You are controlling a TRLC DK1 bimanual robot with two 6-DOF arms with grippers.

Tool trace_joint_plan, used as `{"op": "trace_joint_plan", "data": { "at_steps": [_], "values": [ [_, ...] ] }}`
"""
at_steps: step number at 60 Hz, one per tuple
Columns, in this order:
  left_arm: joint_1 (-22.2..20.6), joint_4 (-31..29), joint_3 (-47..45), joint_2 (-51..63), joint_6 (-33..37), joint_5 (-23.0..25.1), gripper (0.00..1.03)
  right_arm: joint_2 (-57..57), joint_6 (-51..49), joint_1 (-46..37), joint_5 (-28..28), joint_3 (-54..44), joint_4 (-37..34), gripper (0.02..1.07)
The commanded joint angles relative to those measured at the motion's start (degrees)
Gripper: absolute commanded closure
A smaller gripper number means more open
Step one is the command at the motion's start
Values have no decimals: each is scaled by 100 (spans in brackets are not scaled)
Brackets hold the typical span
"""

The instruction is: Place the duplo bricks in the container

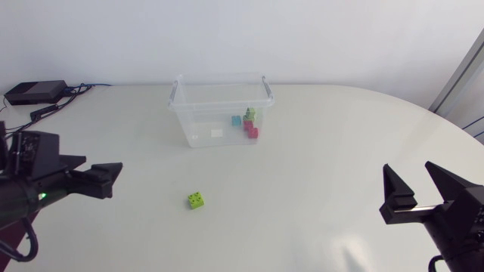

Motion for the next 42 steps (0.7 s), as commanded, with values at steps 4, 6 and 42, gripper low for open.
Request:
{"op": "trace_joint_plan", "data": {
  "at_steps": [4,6,42],
  "values": [
    [-44,-460,737,1171,74,56,5,-43,-108,-59,-13,-158,-54,6],
    [-35,-566,860,1373,74,56,5,-43,-108,-59,-13,-158,-54,6],
    [-1503,-1084,1590,3746,2254,30,5,-52,-108,-59,-13,-158,-54,6]
  ]
}}
